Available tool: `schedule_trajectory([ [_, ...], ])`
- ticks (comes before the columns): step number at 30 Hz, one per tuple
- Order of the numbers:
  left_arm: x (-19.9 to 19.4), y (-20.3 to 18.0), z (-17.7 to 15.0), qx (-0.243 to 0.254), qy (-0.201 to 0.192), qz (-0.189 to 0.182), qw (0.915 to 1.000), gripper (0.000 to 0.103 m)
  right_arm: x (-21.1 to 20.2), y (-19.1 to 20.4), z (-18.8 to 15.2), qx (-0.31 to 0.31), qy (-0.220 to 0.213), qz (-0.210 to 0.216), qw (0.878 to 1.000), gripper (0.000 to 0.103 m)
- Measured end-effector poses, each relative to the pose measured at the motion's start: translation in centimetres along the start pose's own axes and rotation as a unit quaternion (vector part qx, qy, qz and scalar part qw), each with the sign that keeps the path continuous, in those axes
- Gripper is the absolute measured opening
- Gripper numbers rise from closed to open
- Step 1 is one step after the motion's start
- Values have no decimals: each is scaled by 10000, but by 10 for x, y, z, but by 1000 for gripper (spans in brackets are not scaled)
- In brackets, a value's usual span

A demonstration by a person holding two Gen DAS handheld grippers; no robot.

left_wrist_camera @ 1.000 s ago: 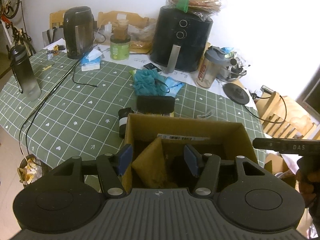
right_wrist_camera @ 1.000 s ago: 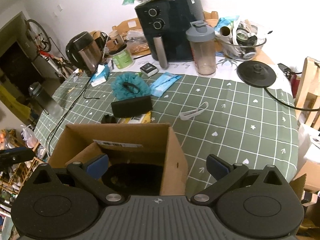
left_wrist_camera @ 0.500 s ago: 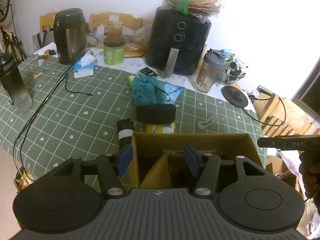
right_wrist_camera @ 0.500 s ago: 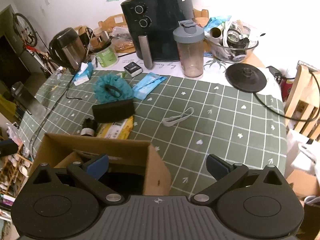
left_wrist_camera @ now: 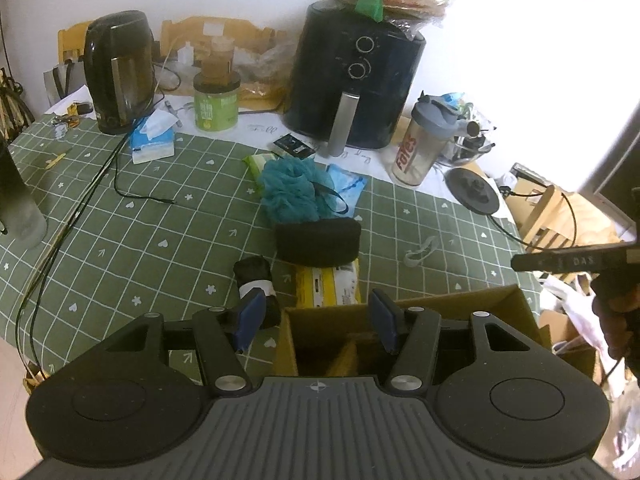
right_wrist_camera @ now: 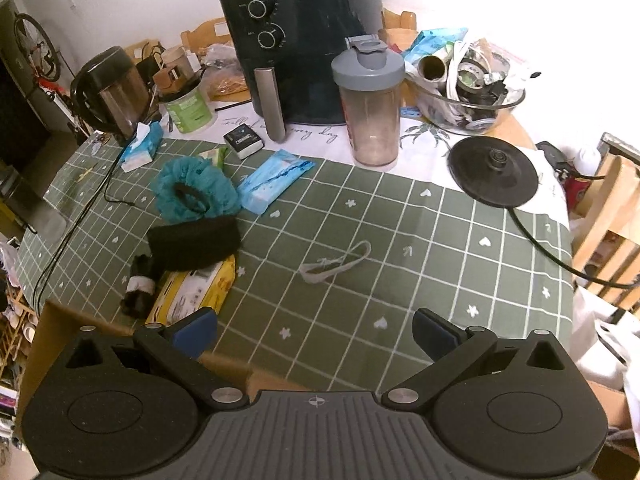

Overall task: Organize soft objects
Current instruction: 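Move the right tool to the white elastic band and grasp it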

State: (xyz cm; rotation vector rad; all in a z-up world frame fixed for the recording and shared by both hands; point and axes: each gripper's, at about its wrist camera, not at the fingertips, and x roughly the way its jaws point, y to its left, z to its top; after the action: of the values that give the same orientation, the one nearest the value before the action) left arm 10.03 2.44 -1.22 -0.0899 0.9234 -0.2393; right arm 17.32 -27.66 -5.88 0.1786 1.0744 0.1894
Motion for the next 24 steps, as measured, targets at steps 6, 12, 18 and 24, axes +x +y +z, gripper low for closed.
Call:
schedule_trajectory([
  [6,7,13,5,-94,70,-164,9998,56,33,-3,13,-141,-4,224,9996,103],
  [12,12,22,6,-162,130,-172,9996,56,74,-11,20,-133,91,377,9992,102],
  [18,16,33,6,-297,205,-77,9993,56,120,-25,21,130,320,571,9978,90],
  [24,15,46,2,-435,269,102,9986,56,156,-31,20,400,428,588,9965,78],
])
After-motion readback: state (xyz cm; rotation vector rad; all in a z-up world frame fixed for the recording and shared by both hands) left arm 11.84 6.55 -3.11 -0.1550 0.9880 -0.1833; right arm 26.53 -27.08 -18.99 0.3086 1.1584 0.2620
